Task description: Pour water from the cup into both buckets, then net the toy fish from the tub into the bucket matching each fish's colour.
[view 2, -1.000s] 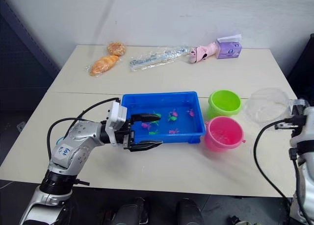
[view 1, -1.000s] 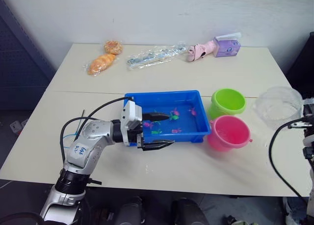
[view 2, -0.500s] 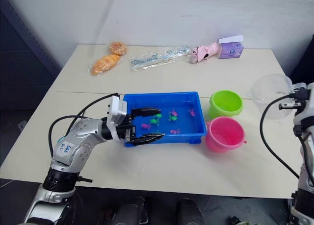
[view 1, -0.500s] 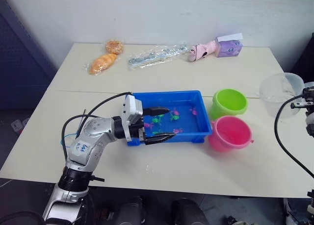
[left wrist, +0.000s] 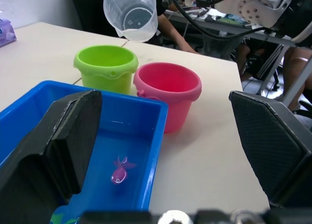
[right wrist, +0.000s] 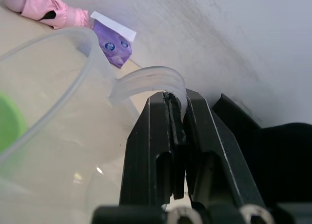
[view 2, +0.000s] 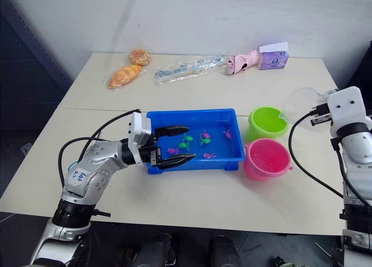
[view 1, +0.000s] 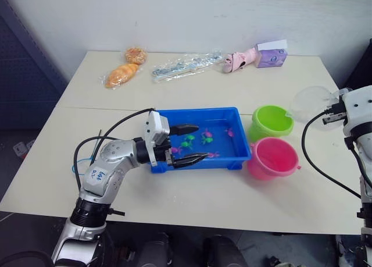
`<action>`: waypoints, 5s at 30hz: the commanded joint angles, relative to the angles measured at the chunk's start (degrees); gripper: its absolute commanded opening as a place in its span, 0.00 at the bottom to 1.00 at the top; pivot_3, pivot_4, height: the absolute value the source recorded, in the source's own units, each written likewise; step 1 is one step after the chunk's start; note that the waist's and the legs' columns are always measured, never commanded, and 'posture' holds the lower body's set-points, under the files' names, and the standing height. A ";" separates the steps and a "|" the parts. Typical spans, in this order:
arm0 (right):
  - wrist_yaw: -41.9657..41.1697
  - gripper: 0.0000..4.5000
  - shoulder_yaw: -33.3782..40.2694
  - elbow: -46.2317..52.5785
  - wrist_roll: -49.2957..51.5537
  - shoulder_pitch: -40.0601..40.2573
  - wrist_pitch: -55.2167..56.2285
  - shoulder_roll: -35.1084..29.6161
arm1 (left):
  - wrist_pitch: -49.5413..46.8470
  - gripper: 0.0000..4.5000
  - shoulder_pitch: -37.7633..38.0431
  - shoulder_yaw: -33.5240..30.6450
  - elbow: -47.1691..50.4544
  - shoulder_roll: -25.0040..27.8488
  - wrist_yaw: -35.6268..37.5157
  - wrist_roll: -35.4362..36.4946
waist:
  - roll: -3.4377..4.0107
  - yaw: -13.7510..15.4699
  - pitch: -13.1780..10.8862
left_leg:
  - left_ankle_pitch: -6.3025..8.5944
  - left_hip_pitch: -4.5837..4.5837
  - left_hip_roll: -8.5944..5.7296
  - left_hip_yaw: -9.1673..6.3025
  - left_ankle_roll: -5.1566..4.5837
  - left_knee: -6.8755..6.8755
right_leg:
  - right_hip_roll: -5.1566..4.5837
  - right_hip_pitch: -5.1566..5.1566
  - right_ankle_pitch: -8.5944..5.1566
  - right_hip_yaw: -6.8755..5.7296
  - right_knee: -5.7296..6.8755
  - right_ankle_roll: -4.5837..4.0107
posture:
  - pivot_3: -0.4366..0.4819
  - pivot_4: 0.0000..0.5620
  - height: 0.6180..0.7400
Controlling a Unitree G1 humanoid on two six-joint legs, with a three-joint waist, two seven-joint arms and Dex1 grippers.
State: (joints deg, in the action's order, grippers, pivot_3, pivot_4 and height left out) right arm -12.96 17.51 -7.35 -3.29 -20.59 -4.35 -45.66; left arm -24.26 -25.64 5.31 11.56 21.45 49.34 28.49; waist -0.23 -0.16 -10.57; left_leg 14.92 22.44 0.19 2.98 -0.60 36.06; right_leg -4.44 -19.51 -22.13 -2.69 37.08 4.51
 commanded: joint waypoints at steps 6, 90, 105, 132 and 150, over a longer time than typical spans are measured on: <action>1.42 0.01 -3.65 -3.64 -7.05 -4.63 8.87 -3.73 | 1.05 1.00 -1.42 -2.07 1.49 -1.97 -2.55 0.91 | -0.01 -0.08 0.00 | -0.02 0.00 0.01 0.02 0.03 0.01 | 0.02 -0.01 0.00 0.00 0.00 0.00 | 0.48 0.27 1.00; 12.81 0.01 23.83 -3.67 29.40 8.07 -4.92 28.04 | 3.19 1.00 1.16 -0.55 4.79 0.44 6.84 4.31 | 0.08 -1.41 0.00 | -0.08 -0.02 0.01 0.00 0.01 -0.06 | 0.02 0.01 0.03 0.05 0.03 0.03 | 0.48 0.27 1.00; 16.59 0.98 22.90 26.33 38.16 31.05 -20.38 33.53 | 2.06 1.00 3.39 -2.95 5.65 4.57 7.46 4.78 | 0.13 -1.19 0.02 | -0.07 -0.02 0.01 -0.08 0.02 -0.24 | -0.01 -0.01 0.03 0.04 -0.03 0.04 | 0.48 0.27 1.00; -43.86 0.98 0.50 49.70 38.68 43.79 1.48 12.21 | 5.52 1.00 44.70 -49.09 -13.94 16.43 -9.71 -0.93 | -0.81 -0.16 0.04 | 0.45 -0.08 0.17 0.06 -0.36 -0.93 | -0.08 -0.05 0.02 0.11 -1.00 -0.02 | 0.48 0.27 1.00; -42.09 0.98 -4.10 48.34 39.86 35.96 2.64 11.34 | -21.76 1.00 16.23 -31.26 -9.76 20.69 -29.60 -4.23 | -1.03 -0.15 0.15 | 0.45 -0.07 0.15 -0.09 -0.24 -0.87 | -0.12 0.08 0.07 -0.14 -1.01 -0.15 | 0.48 0.27 1.00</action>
State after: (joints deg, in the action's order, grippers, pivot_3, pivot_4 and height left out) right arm -55.84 12.41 40.02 35.65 15.61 -1.84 -33.78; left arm -43.33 -5.42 -30.08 4.61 40.34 22.59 27.99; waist -1.26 -0.31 -10.42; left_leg 15.35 22.36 0.34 2.91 -0.79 35.19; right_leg -4.54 -19.43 -22.05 -2.84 36.11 4.37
